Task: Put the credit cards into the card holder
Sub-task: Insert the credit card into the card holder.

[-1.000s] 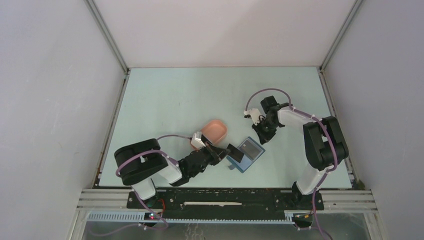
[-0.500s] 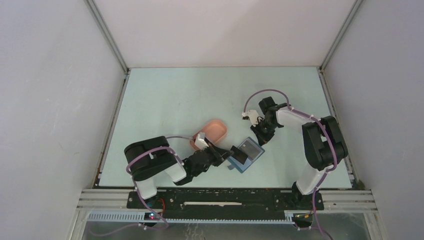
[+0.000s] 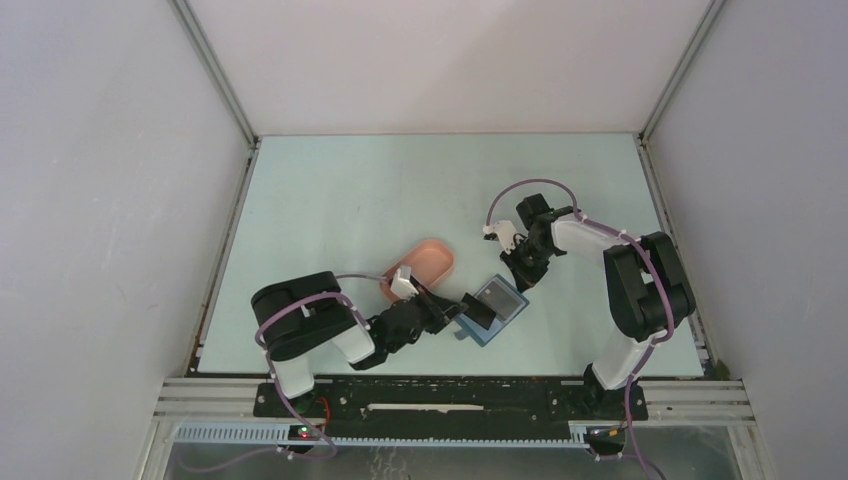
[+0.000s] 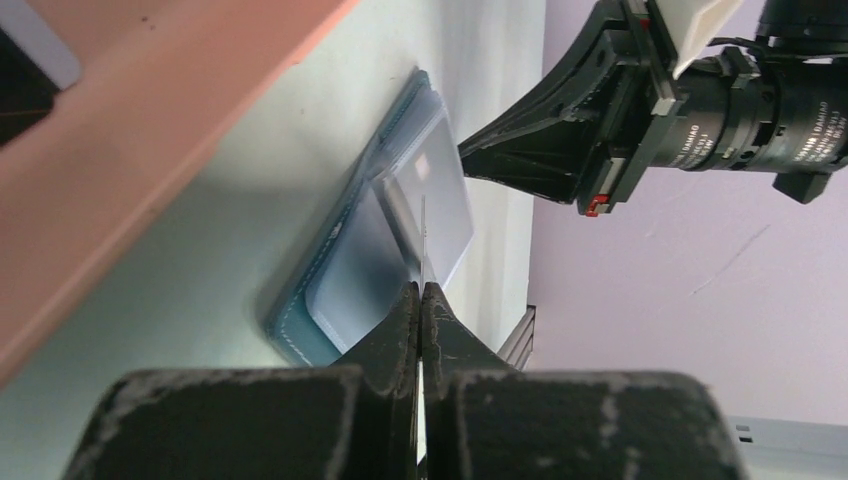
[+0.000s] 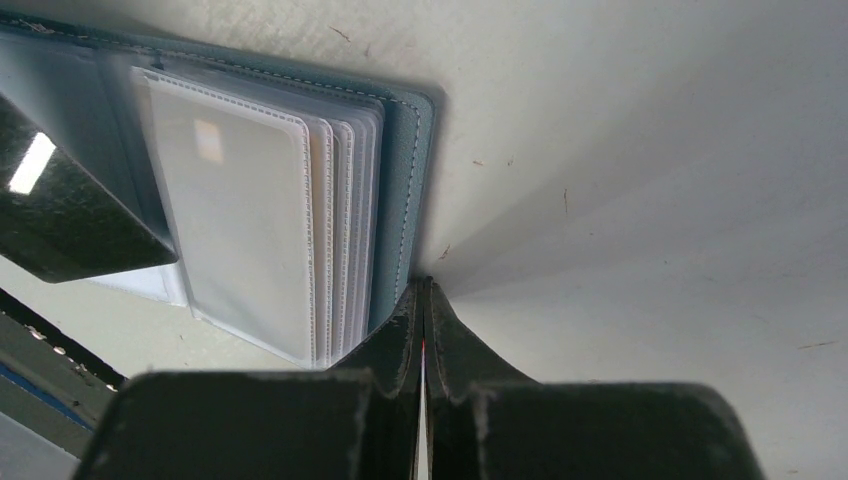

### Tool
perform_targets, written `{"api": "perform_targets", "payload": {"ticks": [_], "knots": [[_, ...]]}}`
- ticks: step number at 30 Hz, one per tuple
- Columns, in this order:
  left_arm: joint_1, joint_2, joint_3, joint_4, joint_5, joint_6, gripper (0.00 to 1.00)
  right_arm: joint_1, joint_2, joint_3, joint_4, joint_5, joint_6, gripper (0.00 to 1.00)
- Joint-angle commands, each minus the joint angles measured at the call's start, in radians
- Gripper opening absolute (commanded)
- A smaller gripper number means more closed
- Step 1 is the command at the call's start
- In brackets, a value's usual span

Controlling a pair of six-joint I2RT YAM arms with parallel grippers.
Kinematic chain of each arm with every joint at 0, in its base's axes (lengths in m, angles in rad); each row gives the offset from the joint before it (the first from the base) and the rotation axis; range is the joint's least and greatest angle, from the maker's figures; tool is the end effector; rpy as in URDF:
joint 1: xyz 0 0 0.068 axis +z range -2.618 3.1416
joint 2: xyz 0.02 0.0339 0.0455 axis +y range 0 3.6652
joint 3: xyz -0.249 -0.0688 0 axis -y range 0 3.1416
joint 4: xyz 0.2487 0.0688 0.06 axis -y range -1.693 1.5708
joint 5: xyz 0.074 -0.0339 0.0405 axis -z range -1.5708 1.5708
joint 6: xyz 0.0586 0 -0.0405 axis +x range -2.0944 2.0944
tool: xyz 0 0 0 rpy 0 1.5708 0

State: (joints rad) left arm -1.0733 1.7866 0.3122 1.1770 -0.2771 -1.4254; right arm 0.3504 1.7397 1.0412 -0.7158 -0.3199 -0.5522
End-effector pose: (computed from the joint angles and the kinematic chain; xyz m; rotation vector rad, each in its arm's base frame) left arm 0.1485 -0.2398 0.0768 -0.5873 2.0519 -1.3959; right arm 0.2859 0.1241 0.1169 -1.3075 2.6131 0.4459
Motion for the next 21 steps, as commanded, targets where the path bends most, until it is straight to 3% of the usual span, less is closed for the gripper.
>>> {"api": "perform_targets", "payload": {"ticks": [1,13,21], "knots": [[0.0,-0.022,0.022,-0.05,-0.007,-0.023,0.0,0.019,0.029,-0.002,-0.029,-0.004,-0.009,0.02],[0.001,0.003,0.067,-0.088,-0.008,-0.031,0.0,0.028,0.026,-0.002,-0.033,-0.004,-0.012,0.02],[0.001,0.05,0.072,-0.085,0.017,-0.121,0.0,0.037,0.023,-0.002,-0.037,-0.004,-0.014,0.01]]}}
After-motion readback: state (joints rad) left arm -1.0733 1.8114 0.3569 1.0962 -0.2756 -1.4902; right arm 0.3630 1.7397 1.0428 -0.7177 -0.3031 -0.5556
